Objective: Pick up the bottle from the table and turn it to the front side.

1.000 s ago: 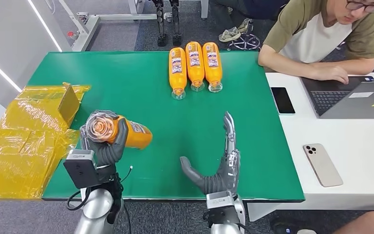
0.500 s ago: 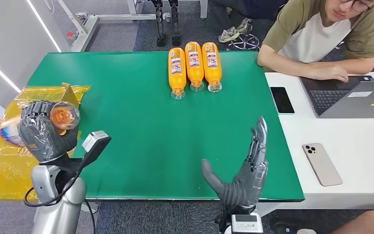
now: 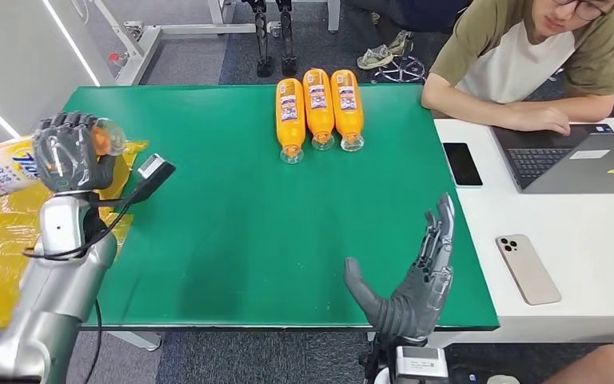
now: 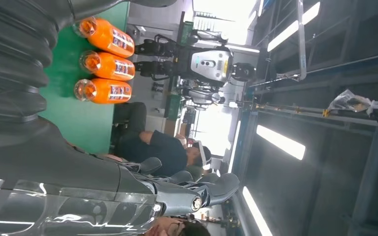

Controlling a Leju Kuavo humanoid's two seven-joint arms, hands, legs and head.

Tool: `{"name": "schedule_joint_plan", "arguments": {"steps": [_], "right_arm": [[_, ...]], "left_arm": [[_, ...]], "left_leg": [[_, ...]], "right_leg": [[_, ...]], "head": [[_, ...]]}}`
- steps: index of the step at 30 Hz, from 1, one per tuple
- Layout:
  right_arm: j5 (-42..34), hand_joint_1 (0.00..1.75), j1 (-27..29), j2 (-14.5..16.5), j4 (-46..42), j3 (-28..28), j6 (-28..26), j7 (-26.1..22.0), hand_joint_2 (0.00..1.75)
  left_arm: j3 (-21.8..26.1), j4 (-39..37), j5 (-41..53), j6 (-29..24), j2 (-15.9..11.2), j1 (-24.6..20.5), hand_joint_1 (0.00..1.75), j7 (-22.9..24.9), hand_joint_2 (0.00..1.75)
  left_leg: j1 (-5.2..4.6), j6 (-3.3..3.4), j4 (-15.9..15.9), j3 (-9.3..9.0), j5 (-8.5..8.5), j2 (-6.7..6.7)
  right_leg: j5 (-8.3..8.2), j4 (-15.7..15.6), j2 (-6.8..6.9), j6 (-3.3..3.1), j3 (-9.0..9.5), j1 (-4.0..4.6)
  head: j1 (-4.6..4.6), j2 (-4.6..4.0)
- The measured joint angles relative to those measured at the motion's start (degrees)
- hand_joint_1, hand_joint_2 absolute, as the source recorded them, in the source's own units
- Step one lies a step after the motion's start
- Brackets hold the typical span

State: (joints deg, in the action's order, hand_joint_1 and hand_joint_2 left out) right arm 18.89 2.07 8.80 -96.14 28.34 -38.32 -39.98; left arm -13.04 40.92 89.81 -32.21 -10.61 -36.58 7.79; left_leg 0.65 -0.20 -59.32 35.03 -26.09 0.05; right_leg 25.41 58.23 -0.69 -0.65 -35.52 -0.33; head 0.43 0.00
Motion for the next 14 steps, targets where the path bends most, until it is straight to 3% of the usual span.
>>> {"name": "schedule_joint_plan", "arguments": {"steps": [3, 8, 14], "right_arm": [[-1.07, 0.00, 0.00, -0.03, 0.01, 0.11, 0.00, 0.00, 1.75], [-2.48, 0.00, -0.08, -0.19, 0.02, 0.48, 0.00, 0.00, 1.75], [-3.95, 0.00, -0.39, -0.61, 0.23, 1.39, 0.00, 0.00, 1.75]], "left_arm": [[-4.89, -6.63, 0.00, 6.03, -3.49, -3.20, 1.75, 0.61, 1.75], [-10.21, -13.10, 0.00, 11.01, -7.39, -3.97, 1.75, -0.87, 1.75], [-14.31, -17.39, -0.73, 19.94, -11.59, -3.65, 1.75, -15.51, 1.75]], "left_leg": [[0.00, -0.05, 0.01, -0.08, -0.03, 0.28], [0.01, -0.12, 0.06, -0.07, -0.08, 0.31], [0.04, -0.20, 0.10, -0.06, -0.13, 0.35]], "right_leg": [[-0.01, 0.02, -0.32, -0.02, -0.04, -0.01], [0.03, 0.03, -0.40, -0.06, -0.11, -0.01], [0.05, 0.04, -0.44, -0.10, -0.15, 0.00]], "head": [[-0.01, 0.00], [-0.01, 0.00], [0.00, 0.00]]}}
